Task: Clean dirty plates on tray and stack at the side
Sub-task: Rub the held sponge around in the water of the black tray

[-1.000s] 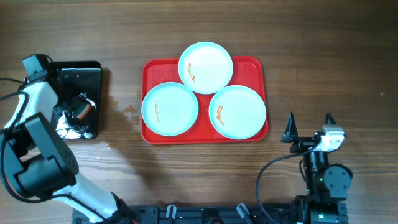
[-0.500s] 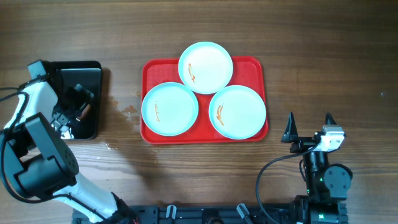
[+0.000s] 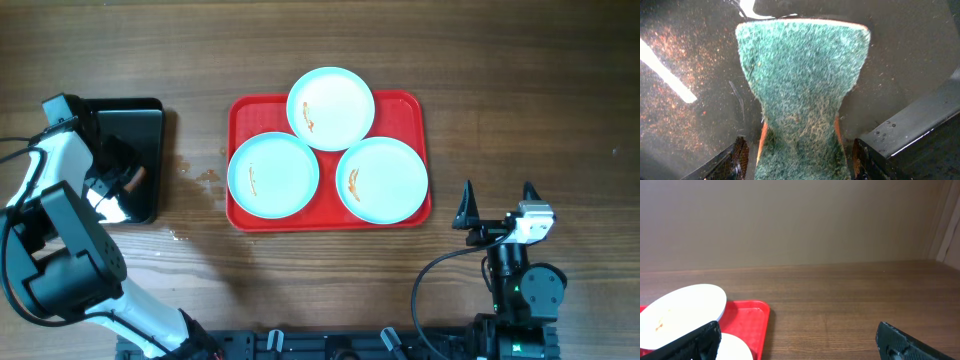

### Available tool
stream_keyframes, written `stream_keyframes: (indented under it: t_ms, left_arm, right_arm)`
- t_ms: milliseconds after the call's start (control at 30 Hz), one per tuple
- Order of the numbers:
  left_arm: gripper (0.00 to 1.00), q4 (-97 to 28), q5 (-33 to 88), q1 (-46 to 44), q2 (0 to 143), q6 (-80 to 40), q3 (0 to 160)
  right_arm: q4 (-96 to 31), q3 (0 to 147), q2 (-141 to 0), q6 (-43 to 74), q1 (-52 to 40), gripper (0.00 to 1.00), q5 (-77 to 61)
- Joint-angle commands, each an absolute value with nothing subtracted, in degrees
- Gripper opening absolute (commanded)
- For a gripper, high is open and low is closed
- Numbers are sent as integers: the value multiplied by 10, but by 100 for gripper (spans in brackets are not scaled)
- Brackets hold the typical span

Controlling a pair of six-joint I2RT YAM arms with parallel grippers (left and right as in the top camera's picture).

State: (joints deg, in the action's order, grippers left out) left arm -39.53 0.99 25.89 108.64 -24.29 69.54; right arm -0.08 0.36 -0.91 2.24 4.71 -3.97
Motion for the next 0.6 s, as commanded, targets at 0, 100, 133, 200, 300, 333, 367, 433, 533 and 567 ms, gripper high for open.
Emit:
stream_keyframes:
  t_ms: [0,100,133,200,300,333,367,433,533,567]
  left_arm:
    - [64,-390,15,260,1086,-245,703]
    - [59,-390,15,260,1088,-245,703]
    - [57,-390,15,260,1088,-245,703]
    - [52,-390,22,260,1088,-245,703]
    - [43,-395,32,260,1088,-245,703]
    - [41,-396,32,260,1088,-245,703]
    - [38,-397,32,260,1088,-244,703]
    - [22,-399,32,260,1088,-245,703]
    - [4,-399,32,260,1088,-244,703]
    - [4,-399,32,260,1088,-244,703]
  right_arm:
    - [1,3,-8,15,50,100,-32]
    - [1,3,-8,15,50,100,-32]
    - [1,3,-8,15,50,100,-32]
    - [1,3,-8,15,50,100,-32]
    - [1,3,-8,15,50,100,-32]
    - [1,3,-8,15,50,100,-32]
    - [1,3,-8,15,50,100,-32]
    - [1,3,-8,15,50,100,-32]
    - [1,3,-8,15,50,100,-32]
    - [1,3,-8,15,50,100,-32]
